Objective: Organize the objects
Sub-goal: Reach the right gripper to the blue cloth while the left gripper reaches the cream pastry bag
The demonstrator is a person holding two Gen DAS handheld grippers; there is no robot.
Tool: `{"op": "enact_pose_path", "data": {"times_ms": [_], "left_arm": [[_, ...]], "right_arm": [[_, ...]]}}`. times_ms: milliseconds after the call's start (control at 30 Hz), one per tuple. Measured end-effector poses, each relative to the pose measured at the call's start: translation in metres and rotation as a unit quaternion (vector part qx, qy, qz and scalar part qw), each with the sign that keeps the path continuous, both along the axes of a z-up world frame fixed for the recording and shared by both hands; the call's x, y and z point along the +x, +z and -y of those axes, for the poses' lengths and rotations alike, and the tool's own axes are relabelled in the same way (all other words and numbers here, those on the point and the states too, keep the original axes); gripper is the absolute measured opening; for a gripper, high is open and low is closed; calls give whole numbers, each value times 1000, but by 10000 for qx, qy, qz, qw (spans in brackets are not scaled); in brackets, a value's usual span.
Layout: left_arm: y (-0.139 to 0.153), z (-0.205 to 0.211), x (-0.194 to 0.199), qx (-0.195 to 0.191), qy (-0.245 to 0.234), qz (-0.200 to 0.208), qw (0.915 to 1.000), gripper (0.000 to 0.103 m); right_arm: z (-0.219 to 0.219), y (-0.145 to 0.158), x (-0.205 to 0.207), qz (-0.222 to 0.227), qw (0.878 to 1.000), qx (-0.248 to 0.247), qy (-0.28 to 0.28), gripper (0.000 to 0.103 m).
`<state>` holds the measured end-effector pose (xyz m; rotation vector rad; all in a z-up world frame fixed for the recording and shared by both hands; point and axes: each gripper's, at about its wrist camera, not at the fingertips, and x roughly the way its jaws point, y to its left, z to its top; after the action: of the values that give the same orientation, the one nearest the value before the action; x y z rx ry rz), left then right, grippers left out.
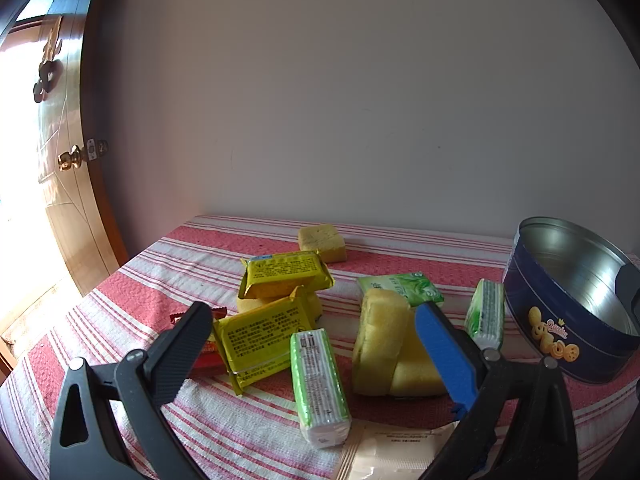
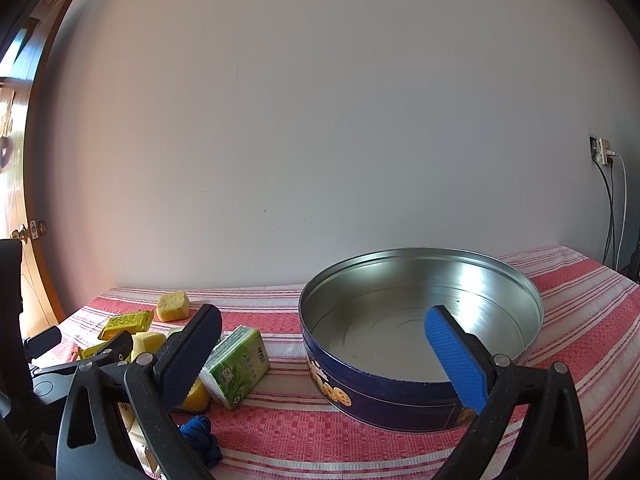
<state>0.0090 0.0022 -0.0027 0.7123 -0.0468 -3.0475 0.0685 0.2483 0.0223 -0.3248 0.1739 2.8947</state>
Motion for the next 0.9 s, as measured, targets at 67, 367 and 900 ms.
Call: {"op": "enact_pose_path", "data": {"times_ms": [67, 367, 900], "left_arm": [[0, 0, 0, 1, -2, -1, 10000, 103], [-2, 12, 4, 171, -200, 198, 9995, 103], [-13, 39, 51, -125, -716, 1055, 9918, 102]], "right_arm": [[0, 0, 0, 0, 10000, -1, 7, 102], [0, -5, -10, 314, 9987, -135, 365, 102], [27, -25, -41, 1639, 9717, -25, 1703, 72]]}}
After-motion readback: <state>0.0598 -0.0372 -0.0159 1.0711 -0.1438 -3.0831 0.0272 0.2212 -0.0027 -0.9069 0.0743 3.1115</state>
